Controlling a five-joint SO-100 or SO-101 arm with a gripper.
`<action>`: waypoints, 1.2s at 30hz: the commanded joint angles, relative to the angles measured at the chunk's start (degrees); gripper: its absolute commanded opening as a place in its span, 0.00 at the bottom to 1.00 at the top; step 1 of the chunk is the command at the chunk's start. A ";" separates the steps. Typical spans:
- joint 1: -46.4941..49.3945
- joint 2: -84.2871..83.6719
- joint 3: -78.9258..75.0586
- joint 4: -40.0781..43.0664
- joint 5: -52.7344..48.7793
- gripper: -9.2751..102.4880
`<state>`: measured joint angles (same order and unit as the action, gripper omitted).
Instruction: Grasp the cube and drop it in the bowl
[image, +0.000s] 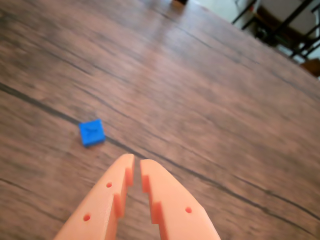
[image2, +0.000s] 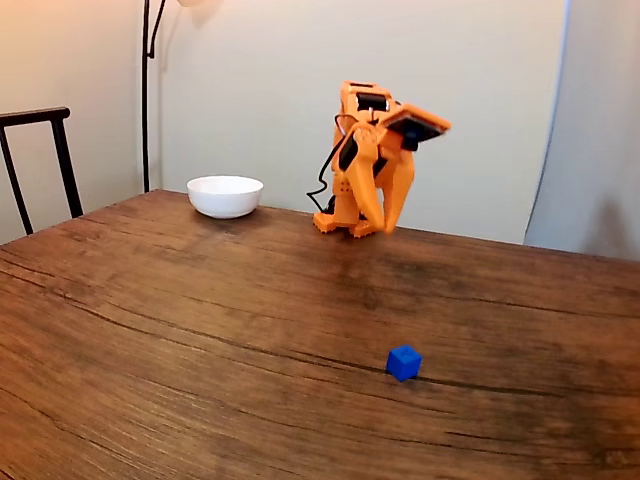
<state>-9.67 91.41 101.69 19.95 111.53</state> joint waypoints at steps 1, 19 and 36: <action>-0.88 -1.67 -4.39 -0.97 -0.09 0.09; -4.31 -18.28 -8.00 -15.47 -0.62 0.38; -8.17 -25.05 -7.82 -18.11 -5.54 0.54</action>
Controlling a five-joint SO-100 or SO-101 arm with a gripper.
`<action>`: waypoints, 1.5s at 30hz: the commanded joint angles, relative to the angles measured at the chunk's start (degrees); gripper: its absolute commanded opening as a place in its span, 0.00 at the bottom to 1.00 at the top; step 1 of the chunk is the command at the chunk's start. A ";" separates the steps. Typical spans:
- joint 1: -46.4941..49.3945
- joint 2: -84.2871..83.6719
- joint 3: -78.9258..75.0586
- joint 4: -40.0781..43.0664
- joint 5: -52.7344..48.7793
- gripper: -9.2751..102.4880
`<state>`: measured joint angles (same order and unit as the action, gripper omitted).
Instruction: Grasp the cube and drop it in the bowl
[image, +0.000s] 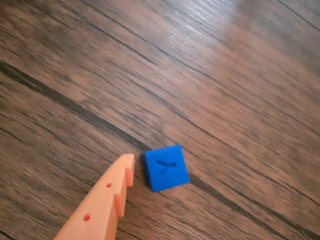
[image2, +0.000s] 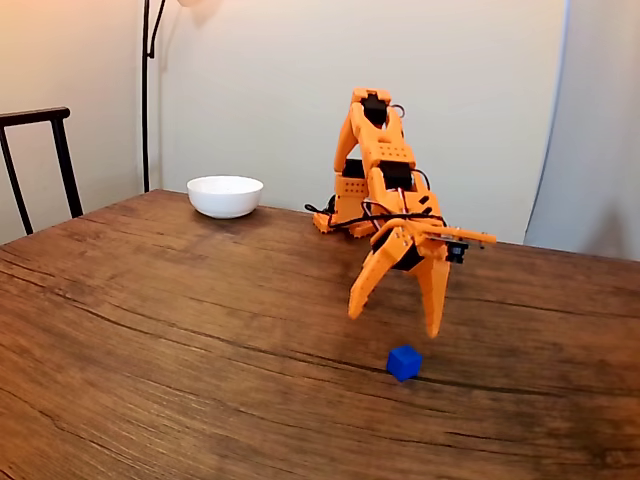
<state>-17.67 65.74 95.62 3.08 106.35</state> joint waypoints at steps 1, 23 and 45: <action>-0.18 0.53 -1.67 -1.23 -0.35 0.54; -0.97 -9.93 -1.41 -10.72 -2.02 0.53; 0.88 -9.93 0.70 -10.72 -2.29 0.25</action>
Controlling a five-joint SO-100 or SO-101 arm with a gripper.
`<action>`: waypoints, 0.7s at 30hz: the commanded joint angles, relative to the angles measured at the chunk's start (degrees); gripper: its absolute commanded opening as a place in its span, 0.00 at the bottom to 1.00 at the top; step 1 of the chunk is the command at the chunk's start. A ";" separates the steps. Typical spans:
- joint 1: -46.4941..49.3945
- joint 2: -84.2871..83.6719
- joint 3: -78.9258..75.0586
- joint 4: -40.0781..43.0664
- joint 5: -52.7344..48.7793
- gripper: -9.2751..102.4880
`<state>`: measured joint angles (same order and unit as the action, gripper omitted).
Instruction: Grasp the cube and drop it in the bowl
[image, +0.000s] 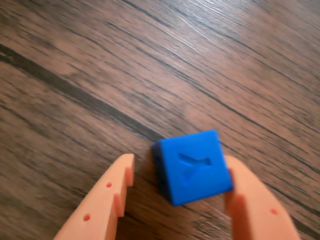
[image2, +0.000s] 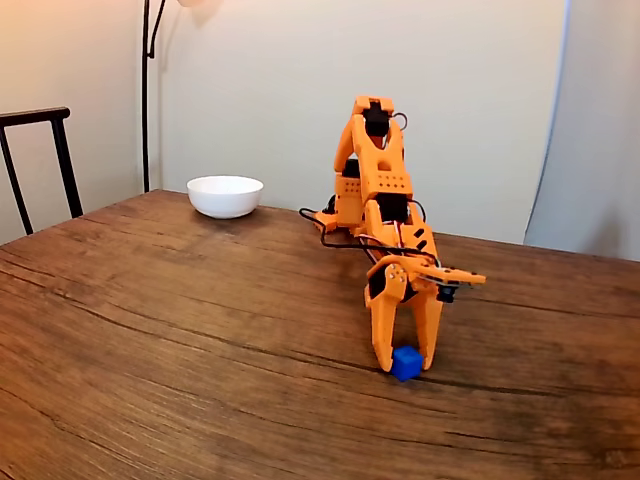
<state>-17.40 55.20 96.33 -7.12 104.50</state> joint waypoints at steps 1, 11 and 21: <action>0.70 0.62 0.00 -0.53 -0.44 0.25; 0.88 0.62 0.00 -0.44 -0.44 0.21; 0.97 0.79 -0.18 -0.44 -0.53 0.16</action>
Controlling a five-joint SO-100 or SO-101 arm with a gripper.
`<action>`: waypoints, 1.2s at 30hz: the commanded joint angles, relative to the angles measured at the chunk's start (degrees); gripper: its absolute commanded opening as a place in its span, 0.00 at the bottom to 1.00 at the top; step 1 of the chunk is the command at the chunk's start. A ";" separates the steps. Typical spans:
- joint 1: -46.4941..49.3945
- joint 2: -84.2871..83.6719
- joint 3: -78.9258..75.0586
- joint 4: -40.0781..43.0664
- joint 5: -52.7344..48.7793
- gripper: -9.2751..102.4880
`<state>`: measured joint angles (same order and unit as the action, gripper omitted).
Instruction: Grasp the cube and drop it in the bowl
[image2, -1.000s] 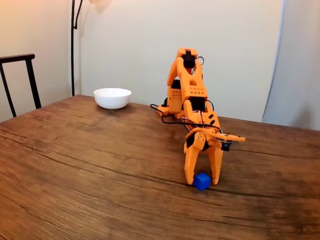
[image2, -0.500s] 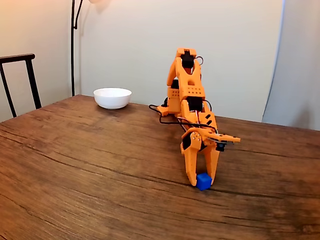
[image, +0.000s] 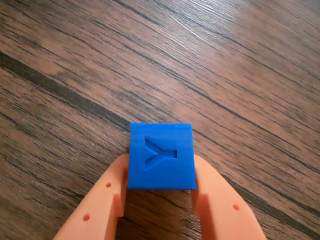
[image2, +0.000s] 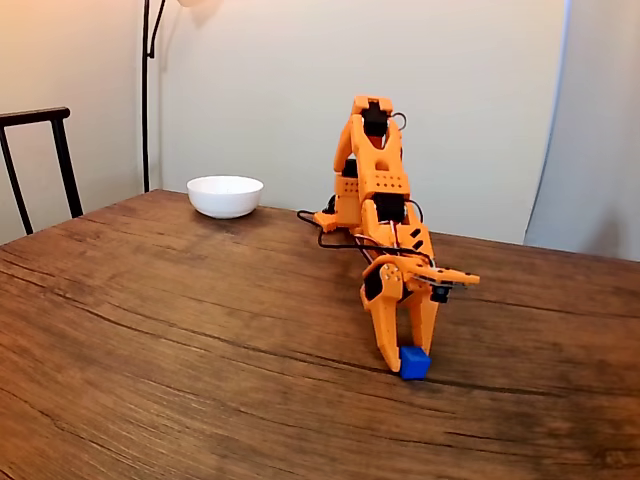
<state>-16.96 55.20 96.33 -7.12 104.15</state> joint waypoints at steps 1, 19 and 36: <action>0.53 0.88 -0.18 -0.44 -0.18 0.16; 0.53 9.14 -2.11 0.18 0.62 0.15; 5.54 39.38 13.62 18.46 8.53 0.15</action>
<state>-12.48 88.33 110.30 5.98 110.92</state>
